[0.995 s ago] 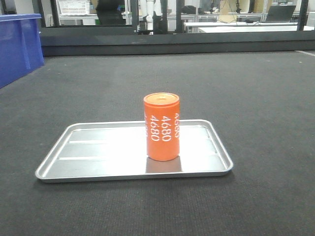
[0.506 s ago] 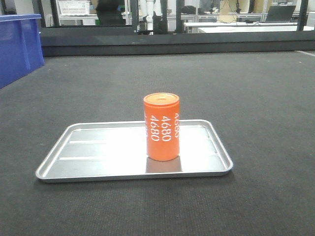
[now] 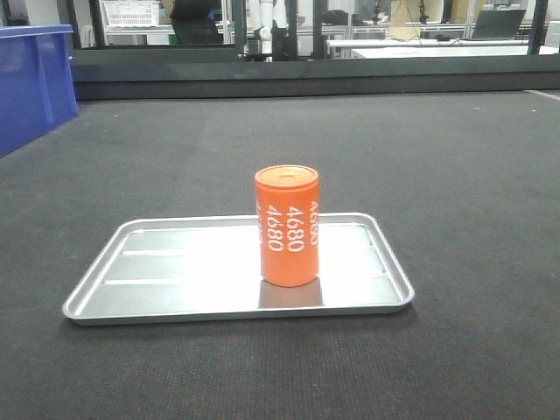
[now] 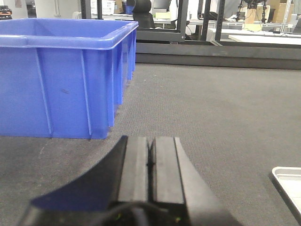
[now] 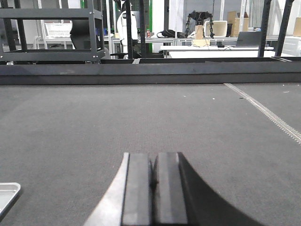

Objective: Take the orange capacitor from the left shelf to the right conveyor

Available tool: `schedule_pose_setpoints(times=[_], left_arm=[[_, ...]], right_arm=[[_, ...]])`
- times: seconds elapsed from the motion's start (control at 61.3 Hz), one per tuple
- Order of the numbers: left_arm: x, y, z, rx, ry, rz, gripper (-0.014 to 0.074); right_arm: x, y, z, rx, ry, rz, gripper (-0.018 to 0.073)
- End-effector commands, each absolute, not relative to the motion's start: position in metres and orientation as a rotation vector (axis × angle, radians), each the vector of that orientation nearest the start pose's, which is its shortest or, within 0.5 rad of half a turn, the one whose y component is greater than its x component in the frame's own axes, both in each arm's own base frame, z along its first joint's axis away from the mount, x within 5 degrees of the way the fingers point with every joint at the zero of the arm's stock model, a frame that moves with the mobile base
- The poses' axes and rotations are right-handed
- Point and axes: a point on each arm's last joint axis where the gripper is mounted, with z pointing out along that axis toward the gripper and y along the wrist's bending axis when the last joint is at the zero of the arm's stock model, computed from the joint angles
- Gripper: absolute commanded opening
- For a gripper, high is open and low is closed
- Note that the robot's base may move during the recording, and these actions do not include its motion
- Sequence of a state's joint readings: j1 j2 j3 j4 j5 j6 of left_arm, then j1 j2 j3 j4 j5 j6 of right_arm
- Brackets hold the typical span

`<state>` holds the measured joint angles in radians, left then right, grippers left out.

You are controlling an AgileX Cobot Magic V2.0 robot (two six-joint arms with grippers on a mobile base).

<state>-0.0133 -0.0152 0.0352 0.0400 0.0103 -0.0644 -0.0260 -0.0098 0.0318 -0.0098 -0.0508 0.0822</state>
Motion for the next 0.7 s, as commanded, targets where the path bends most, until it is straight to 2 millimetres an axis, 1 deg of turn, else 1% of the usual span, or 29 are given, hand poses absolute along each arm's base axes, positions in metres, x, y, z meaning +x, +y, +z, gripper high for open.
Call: schedule_pose_setpoints(times=[0.0,0.685], left_arm=[[0.0563,-0.0011,0.2023,-0.01,1.44,-0.042,-0.0126],[0.0563,-0.0011,0.2023,-0.01,1.44,-0.042,-0.0126]], right_arm=[[0.0514,-0.0012,0.2246,0.063,1.31,0.039,0.0051],[0.0513,-0.0012,0.2249,0.062,1.308,0.039,0.0049]])
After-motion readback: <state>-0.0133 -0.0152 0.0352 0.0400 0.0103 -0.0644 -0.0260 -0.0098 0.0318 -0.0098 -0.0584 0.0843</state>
